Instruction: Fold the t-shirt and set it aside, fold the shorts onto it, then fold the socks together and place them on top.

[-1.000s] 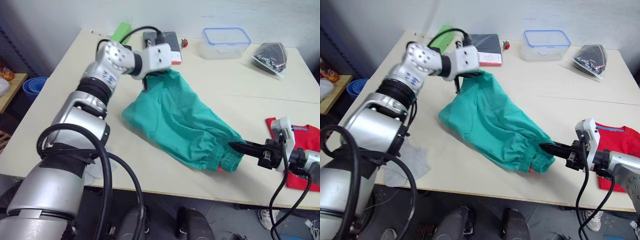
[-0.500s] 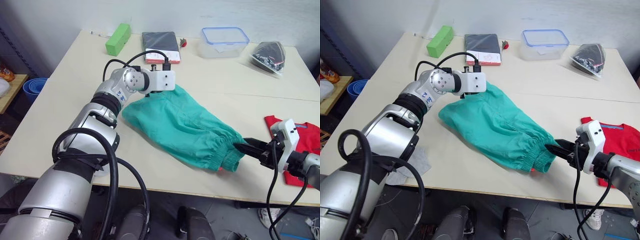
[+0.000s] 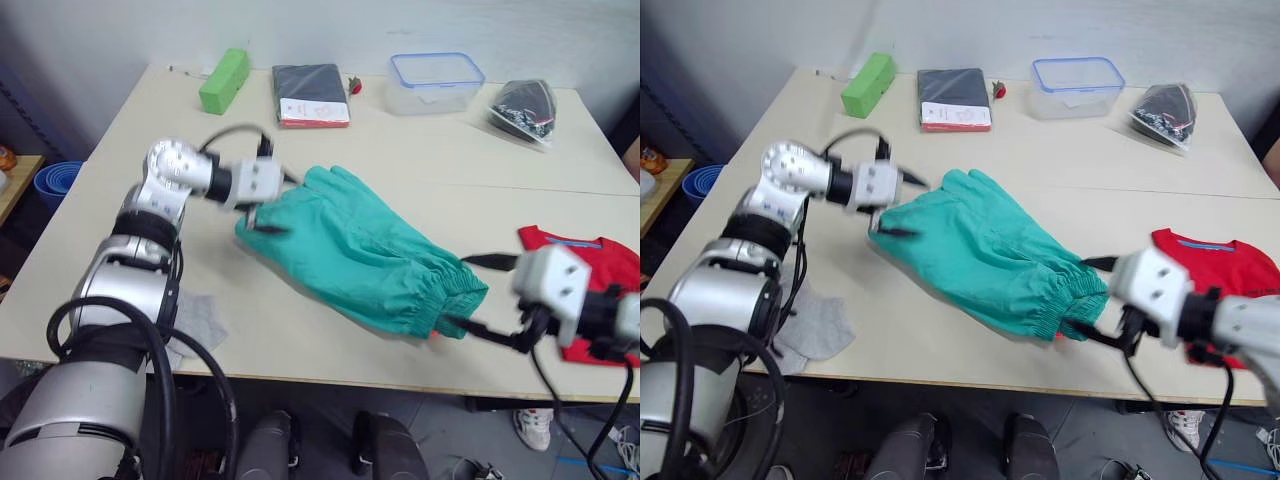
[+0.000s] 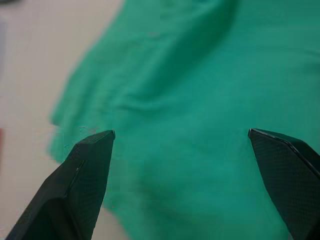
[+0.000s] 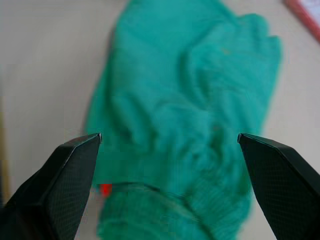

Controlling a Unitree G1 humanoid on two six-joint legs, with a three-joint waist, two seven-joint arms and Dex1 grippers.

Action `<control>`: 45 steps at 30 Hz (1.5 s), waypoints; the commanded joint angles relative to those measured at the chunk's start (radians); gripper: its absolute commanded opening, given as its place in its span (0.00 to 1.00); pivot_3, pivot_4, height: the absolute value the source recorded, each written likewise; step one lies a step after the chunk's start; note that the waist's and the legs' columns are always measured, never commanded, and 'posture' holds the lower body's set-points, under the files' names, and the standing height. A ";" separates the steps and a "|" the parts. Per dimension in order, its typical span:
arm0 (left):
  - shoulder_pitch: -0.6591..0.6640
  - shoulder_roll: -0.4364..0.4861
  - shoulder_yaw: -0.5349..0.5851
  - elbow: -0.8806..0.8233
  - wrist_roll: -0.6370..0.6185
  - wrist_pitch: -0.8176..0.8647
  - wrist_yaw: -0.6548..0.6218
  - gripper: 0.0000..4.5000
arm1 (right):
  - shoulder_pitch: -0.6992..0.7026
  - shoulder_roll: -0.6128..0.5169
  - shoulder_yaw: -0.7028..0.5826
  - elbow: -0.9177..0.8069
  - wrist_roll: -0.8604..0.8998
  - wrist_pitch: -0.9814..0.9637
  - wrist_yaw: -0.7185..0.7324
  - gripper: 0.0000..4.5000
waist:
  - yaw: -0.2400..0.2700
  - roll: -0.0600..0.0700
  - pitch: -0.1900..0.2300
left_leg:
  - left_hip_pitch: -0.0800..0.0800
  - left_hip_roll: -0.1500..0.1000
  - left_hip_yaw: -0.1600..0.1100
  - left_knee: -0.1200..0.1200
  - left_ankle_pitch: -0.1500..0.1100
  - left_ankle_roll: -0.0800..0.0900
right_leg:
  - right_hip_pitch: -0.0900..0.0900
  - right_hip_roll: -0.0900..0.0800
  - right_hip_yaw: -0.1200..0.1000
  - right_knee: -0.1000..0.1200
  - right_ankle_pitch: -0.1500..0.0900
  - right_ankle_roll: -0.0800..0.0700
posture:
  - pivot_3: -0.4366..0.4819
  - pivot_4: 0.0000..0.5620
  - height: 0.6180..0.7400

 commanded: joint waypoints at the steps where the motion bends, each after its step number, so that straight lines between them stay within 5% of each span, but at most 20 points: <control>1: -0.006 0.038 -0.028 -0.064 0.032 -0.084 0.012 1.00 | 0.032 -0.008 0.108 -0.015 -0.186 -0.143 -0.004 0.99 | 0.005 0.000 0.000 | 0.000 0.000 0.000 0.001 0.000 0.000 | 0.000 0.000 0.000 0.000 0.000 0.000 | 0.48 0.27 1.00; 10: 0.012 0.033 -0.122 -0.019 0.157 -0.165 0.164 1.00 | -0.032 0.072 0.339 0.091 -0.578 -0.275 -0.156 0.99 | 0.002 -0.001 0.000 | -0.001 -0.001 0.000 0.006 -0.002 0.003 | 0.001 -0.002 0.000 0.002 0.001 0.001 | 0.48 0.27 1.00; 20: 0.012 0.056 -0.040 -0.084 -0.031 -0.017 -0.177 1.00 | -0.068 0.160 0.373 0.186 -0.678 -0.270 -0.202 0.99 | -0.005 -0.002 -0.001 | 0.000 0.000 0.000 0.009 -0.002 0.003 | 0.002 -0.001 0.001 0.004 0.001 0.001 | 0.48 0.27 1.00; 32: 0.027 0.057 -0.166 -0.015 0.215 -0.130 0.231 1.00 | -0.098 0.173 0.369 0.223 -0.673 -0.273 -0.196 0.99 | -0.002 -0.005 -0.003 | 0.004 0.000 0.000 0.009 -0.002 0.003 | 0.006 -0.002 0.002 0.005 0.001 0.001 | 0.48 0.27 1.00; 36: 0.017 0.050 -0.191 0.016 0.250 -0.128 0.295 0.80 | -0.102 0.175 0.368 0.226 -0.667 -0.271 -0.192 0.79 | 0.003 -0.005 -0.004 | 0.009 0.000 0.000 0.009 -0.004 0.004 | 0.009 -0.004 0.003 0.004 0.001 0.001 | 0.48 0.27 1.00; 45: 0.026 0.042 -0.188 0.027 0.226 -0.140 0.238 0.15 | -0.103 0.167 0.359 0.247 -0.630 -0.303 -0.163 0.08 | 0.002 -0.005 -0.004 | 0.008 -0.001 0.001 0.009 -0.005 0.004 | 0.008 -0.009 0.003 0.004 0.001 0.001 | 0.48 0.27 1.00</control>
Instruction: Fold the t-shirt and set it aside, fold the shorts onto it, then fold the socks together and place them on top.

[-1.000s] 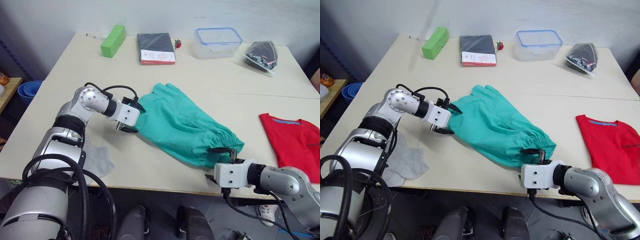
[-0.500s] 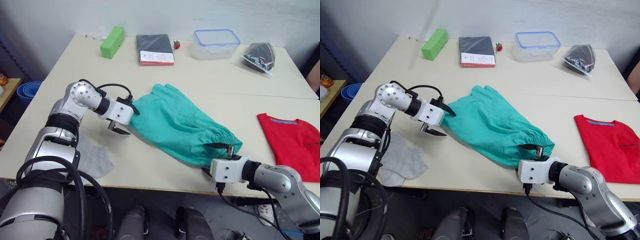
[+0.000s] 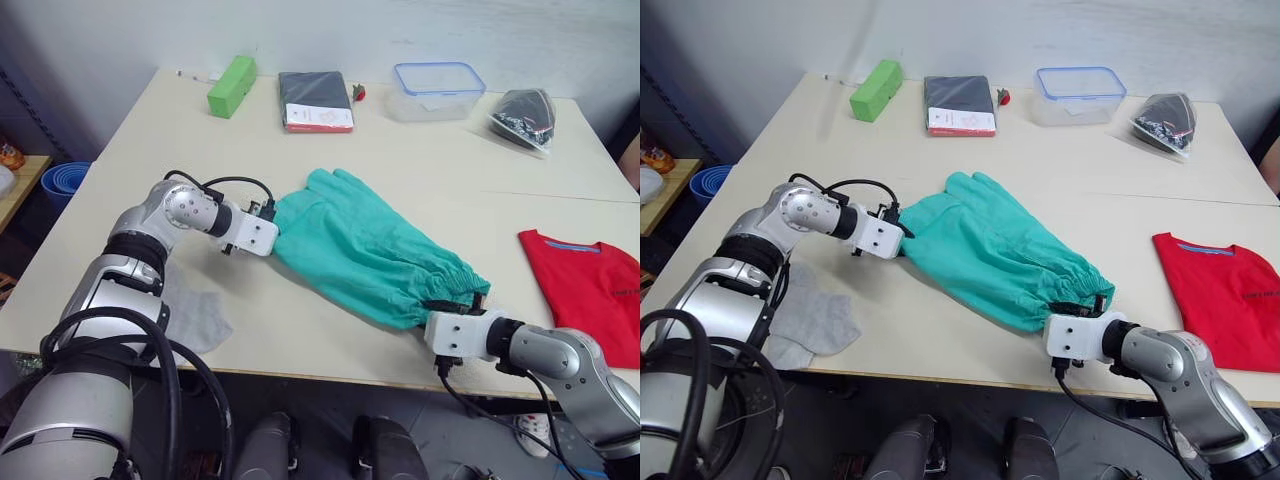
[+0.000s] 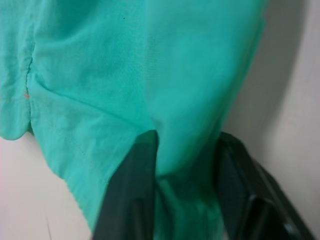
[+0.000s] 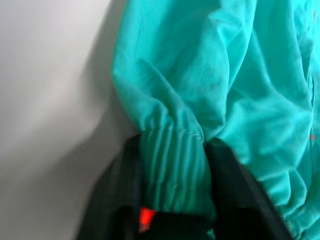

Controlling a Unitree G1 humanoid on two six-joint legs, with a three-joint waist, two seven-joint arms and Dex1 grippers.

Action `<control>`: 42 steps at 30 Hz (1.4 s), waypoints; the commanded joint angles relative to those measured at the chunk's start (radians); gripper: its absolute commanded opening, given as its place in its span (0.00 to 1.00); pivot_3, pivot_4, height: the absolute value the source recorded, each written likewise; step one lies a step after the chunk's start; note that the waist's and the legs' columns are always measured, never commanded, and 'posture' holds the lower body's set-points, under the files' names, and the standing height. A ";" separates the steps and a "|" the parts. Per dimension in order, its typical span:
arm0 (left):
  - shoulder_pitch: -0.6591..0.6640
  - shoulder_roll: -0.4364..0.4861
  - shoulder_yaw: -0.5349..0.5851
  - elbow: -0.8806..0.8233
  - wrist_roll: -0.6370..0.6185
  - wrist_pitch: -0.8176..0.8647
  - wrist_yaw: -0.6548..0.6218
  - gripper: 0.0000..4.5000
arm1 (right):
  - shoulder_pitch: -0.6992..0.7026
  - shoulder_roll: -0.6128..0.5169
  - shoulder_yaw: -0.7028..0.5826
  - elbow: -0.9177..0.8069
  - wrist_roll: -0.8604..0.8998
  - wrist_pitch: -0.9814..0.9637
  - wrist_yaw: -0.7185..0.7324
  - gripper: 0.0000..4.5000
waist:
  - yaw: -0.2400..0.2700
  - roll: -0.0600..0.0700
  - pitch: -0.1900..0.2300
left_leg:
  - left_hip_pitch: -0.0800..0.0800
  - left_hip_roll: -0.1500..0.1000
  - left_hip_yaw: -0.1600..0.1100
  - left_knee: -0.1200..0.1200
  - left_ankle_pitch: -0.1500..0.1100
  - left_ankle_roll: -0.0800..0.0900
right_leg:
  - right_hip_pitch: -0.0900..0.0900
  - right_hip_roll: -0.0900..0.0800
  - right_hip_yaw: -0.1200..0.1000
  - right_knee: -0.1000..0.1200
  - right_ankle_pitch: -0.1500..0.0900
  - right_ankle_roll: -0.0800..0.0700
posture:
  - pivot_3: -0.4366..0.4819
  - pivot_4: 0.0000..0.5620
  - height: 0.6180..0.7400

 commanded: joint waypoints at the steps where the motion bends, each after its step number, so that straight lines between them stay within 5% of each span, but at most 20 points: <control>1: 0.008 -0.004 0.007 -0.006 -0.030 0.003 -0.080 0.08 | 0.001 -0.006 -0.023 0.009 0.029 -0.037 0.026 0.02 | 0.000 0.000 0.000 | 0.000 0.000 0.000 0.000 0.000 0.000 | 0.000 0.000 0.000 0.000 0.000 0.000 | 0.48 0.27 1.00; 3: 0.025 0.001 0.023 -0.027 -0.078 0.022 -0.189 0.00 | -0.001 -0.023 -0.030 0.029 0.054 -0.094 0.054 0.00 | -0.002 0.000 0.000 | 0.000 0.000 0.000 0.000 0.000 0.000 | 0.000 0.001 0.000 0.000 0.000 0.000 | 0.48 0.27 1.00; 6: 0.096 0.032 0.053 -0.163 -0.212 0.101 -0.434 0.00 | -0.022 -0.076 -0.032 0.135 0.084 -0.276 0.112 0.00 | -0.006 0.000 0.000 | 0.000 0.000 0.001 -0.001 0.000 0.000 | 0.000 0.003 0.000 0.000 0.000 0.000 | 0.48 0.27 1.00; 9: 0.186 0.076 0.073 -0.374 -0.307 0.214 -0.544 0.00 | -0.081 -0.124 -0.017 0.301 0.086 -0.491 0.143 0.00 | -0.022 0.000 0.000 | 0.001 0.000 0.002 -0.002 -0.001 0.000 | 0.000 0.005 0.000 0.000 0.000 0.000 | 0.48 0.27 1.00; 17: 0.538 0.275 0.092 -1.123 -0.489 0.643 -0.636 0.00 | -0.285 -0.208 0.062 0.694 0.137 -1.050 0.276 0.00 | -0.039 0.005 0.003 | 0.003 0.001 0.003 -0.004 -0.001 0.000 | 0.001 0.005 0.005 0.000 0.000 0.000 | 0.48 0.27 1.00; 22: 0.625 0.298 0.103 -1.296 -0.475 0.761 -0.515 0.00 | -0.375 -0.200 0.114 0.855 0.137 -1.171 0.289 0.00 | -0.033 0.006 0.003 | 0.005 0.001 0.003 -0.004 0.000 -0.002 | 0.003 0.002 0.012 -0.002 -0.001 -0.002 | 0.48 0.27 1.00; 28: 0.643 0.275 0.113 -1.305 -0.487 0.843 -0.452 0.00 | -0.333 -0.199 0.106 0.775 0.315 -0.990 0.337 0.00 | -0.029 0.006 0.003 | 0.006 0.002 0.003 -0.004 0.001 -0.002 | 0.002 0.000 0.013 -0.001 -0.002 -0.004 | 0.48 0.27 1.00; 34: 0.587 0.281 0.132 -1.255 -0.553 0.915 -0.510 0.35 | -0.212 -0.249 0.016 0.584 0.434 -0.770 0.357 0.45 | -0.026 0.007 0.004 | 0.006 0.002 0.002 -0.004 0.000 -0.003 | 0.002 -0.001 0.012 -0.001 -0.003 -0.004 | 0.48 0.27 1.00; 37: 0.491 0.278 0.194 -1.223 -0.689 1.098 -0.574 0.57 | -0.092 -0.283 -0.117 0.429 0.594 -0.530 0.329 0.70 | -0.021 0.007 0.004 | 0.005 0.002 0.001 -0.004 0.000 -0.004 | 0.002 0.000 0.012 -0.001 -0.003 -0.004 | 0.48 0.27 1.00; 38: 0.448 0.267 0.214 -1.202 -0.729 1.161 -0.576 0.57 | -0.049 -0.296 -0.172 0.369 0.662 -0.436 0.324 0.77 | -0.017 0.008 0.004 | 0.005 0.002 0.001 -0.004 0.000 -0.004 | 0.002 -0.001 0.011 -0.001 -0.003 -0.005 | 0.48 0.27 1.00; 42: 0.356 0.219 0.253 -1.162 -0.819 1.321 -0.537 0.57 | 0.072 -0.290 -0.348 0.161 0.858 -0.132 0.275 0.77 | -0.011 0.008 0.003 | 0.005 0.002 0.000 -0.004 0.000 -0.004 | 0.003 -0.001 0.011 -0.002 -0.003 -0.005 | 0.48 0.27 1.00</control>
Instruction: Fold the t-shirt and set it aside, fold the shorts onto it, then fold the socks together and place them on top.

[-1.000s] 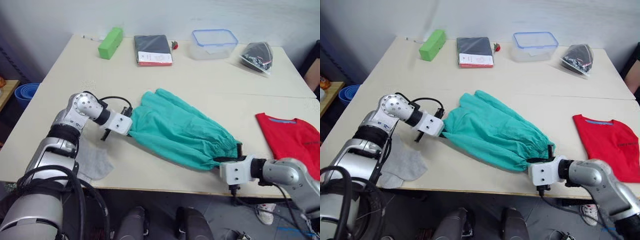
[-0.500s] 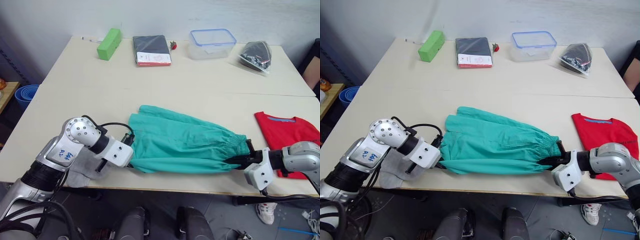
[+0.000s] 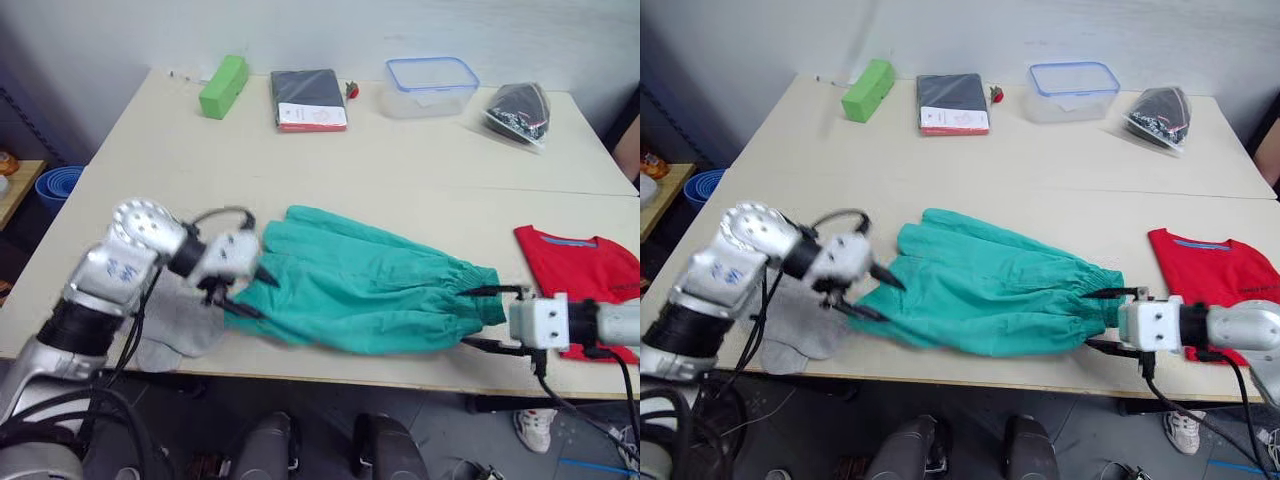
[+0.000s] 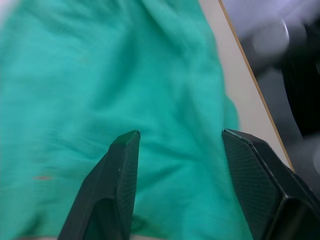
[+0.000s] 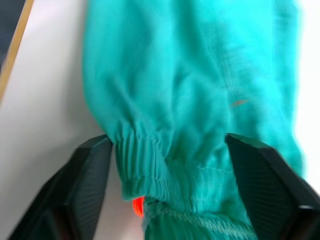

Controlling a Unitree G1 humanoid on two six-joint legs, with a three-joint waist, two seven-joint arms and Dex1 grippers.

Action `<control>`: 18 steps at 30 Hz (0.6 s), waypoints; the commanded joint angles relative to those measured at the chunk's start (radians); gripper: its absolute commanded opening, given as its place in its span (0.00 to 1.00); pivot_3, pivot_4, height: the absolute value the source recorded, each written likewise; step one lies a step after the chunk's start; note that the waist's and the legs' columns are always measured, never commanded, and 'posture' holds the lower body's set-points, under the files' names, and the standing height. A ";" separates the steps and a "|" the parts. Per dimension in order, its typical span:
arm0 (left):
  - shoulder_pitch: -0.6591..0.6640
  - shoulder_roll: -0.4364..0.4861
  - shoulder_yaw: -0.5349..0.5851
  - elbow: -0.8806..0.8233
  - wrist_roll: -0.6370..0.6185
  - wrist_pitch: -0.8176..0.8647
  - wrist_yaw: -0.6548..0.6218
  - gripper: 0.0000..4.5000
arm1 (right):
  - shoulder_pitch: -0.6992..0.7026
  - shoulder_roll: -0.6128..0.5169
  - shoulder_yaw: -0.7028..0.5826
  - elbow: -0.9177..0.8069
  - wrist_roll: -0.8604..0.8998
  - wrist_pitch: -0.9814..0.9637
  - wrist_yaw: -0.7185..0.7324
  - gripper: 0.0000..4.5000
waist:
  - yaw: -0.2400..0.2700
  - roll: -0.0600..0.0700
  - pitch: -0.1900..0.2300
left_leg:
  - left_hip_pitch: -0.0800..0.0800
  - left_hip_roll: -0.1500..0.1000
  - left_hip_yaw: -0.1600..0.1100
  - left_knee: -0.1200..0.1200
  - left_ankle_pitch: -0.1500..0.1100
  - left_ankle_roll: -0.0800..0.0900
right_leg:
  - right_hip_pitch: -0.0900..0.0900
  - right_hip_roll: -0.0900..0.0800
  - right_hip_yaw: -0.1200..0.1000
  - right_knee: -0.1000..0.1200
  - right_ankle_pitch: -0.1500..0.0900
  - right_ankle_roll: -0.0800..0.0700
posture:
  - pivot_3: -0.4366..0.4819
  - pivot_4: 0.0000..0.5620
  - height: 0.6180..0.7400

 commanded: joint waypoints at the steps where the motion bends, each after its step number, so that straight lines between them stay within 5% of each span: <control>1: -0.027 -0.043 0.031 0.009 -0.078 0.108 0.016 0.53 | 0.054 0.006 -0.133 -0.187 0.183 0.244 -0.073 0.72 | 0.000 0.001 -0.001 | 0.000 0.000 0.000 0.000 0.000 0.000 | 0.000 0.000 0.000 0.000 0.000 0.000 | 0.48 0.27 1.00; 9: 0.022 -0.111 -0.094 0.081 0.050 -0.018 0.029 0.02 | 0.039 0.159 -0.035 -0.485 0.232 0.587 -0.364 0.17 | 0.006 0.001 -0.001 | 0.000 0.000 0.001 -0.001 0.000 -0.001 | -0.002 0.001 0.001 -0.001 0.000 0.000 | 0.48 0.27 1.00; 11: 0.028 -0.124 -0.135 0.117 0.113 -0.077 0.051 0.00 | 0.012 0.195 0.040 -0.498 0.155 0.621 -0.407 0.00 | 0.008 0.001 -0.001 | 0.000 0.000 0.002 -0.002 0.000 -0.001 | -0.002 0.001 0.001 -0.002 0.000 0.000 | 0.48 0.27 1.00; 18: -0.034 -0.216 -0.191 0.341 0.259 -0.223 0.157 0.00 | -0.089 0.302 0.255 -0.417 -0.107 0.659 -0.465 0.00 | 0.011 0.001 -0.001 | -0.002 -0.001 0.003 -0.003 0.000 0.000 | -0.005 0.001 0.001 -0.002 0.000 0.000 | 0.48 0.27 1.00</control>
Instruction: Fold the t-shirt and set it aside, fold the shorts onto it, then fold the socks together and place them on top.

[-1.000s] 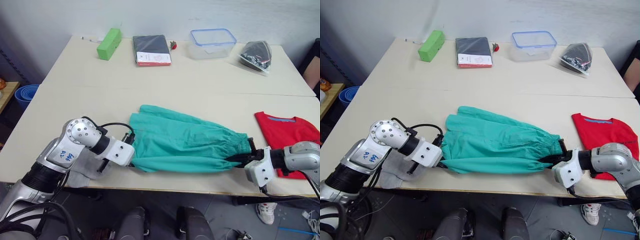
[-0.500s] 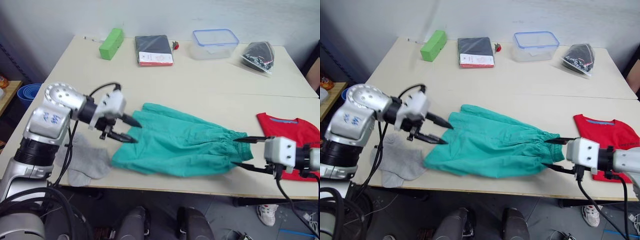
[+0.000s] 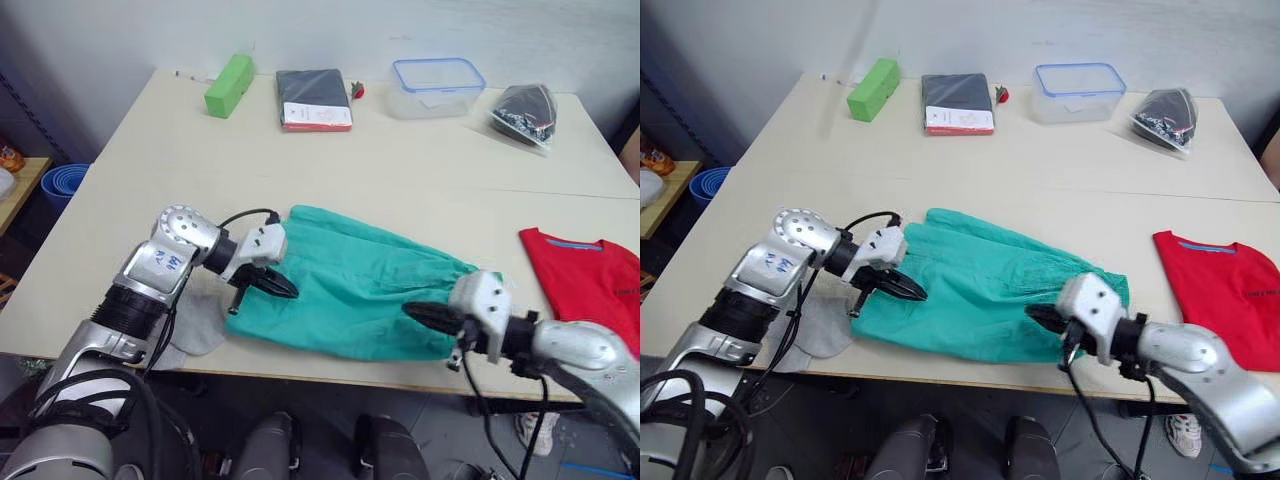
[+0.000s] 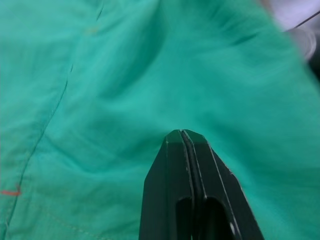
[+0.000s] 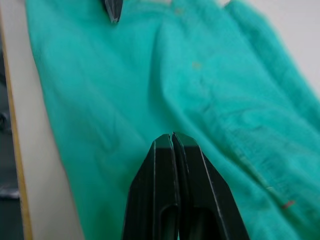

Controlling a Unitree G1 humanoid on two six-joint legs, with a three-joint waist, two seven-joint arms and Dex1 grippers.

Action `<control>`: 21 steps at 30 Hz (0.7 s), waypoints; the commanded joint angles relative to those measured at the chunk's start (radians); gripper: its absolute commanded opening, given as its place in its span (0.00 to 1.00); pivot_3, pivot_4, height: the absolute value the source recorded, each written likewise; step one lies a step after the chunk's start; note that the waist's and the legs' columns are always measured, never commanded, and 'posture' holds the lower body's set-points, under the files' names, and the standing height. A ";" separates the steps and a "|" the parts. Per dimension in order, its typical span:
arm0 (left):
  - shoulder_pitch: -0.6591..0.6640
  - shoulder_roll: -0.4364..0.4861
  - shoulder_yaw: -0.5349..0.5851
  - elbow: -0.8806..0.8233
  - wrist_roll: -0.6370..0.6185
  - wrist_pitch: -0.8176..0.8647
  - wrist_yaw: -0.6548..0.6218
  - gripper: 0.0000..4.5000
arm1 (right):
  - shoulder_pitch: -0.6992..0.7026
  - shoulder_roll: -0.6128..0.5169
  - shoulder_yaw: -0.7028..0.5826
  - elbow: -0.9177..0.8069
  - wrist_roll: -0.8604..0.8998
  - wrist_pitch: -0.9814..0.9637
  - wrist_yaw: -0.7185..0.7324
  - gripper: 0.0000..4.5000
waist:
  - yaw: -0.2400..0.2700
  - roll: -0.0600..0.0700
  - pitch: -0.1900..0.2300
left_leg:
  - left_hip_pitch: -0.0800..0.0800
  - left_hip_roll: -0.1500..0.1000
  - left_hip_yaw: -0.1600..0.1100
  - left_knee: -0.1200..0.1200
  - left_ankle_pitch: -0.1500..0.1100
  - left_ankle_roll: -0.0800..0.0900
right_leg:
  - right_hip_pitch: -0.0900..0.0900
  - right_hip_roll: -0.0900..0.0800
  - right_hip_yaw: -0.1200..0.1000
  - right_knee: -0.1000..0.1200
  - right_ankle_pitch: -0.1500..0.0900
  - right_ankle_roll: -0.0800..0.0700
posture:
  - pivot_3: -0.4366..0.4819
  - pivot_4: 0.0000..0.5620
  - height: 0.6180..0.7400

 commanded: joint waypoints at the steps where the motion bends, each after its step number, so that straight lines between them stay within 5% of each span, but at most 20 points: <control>1: -0.060 -0.043 0.002 0.094 0.051 -0.059 0.057 0.00 | -0.062 0.077 0.025 0.040 -0.064 0.040 -0.056 0.00 | -0.001 0.000 0.000 | 0.000 0.000 0.000 0.000 0.000 0.000 | 0.000 0.000 -0.001 0.000 0.000 0.000 | 0.48 0.27 1.00; 5: -0.120 -0.103 0.021 0.240 0.076 -0.099 0.107 0.00 | -0.146 0.177 0.032 0.184 -0.169 0.080 -0.148 0.00 | -0.002 0.000 0.000 | 0.000 0.000 0.001 0.000 0.000 0.000 | -0.001 0.001 -0.006 0.001 0.000 0.000 | 0.48 0.27 1.00; 14: -0.236 -0.215 0.083 0.567 0.132 -0.267 0.335 0.00 | -0.278 0.347 -0.189 0.423 -0.147 0.227 -0.321 0.00 | -0.002 -0.001 -0.001 | 0.000 -0.001 0.001 0.000 0.001 0.001 | 0.000 0.002 -0.009 0.005 0.000 0.001 | 0.48 0.27 1.00; 21: -0.270 -0.241 0.137 0.611 0.112 -0.322 0.335 0.00 | -0.304 0.322 -0.211 0.421 -0.223 0.176 -0.328 0.00 | -0.005 -0.001 -0.001 | 0.000 -0.001 0.002 -0.003 0.001 0.001 | -0.001 0.002 -0.008 0.004 0.001 0.001 | 0.48 0.27 1.00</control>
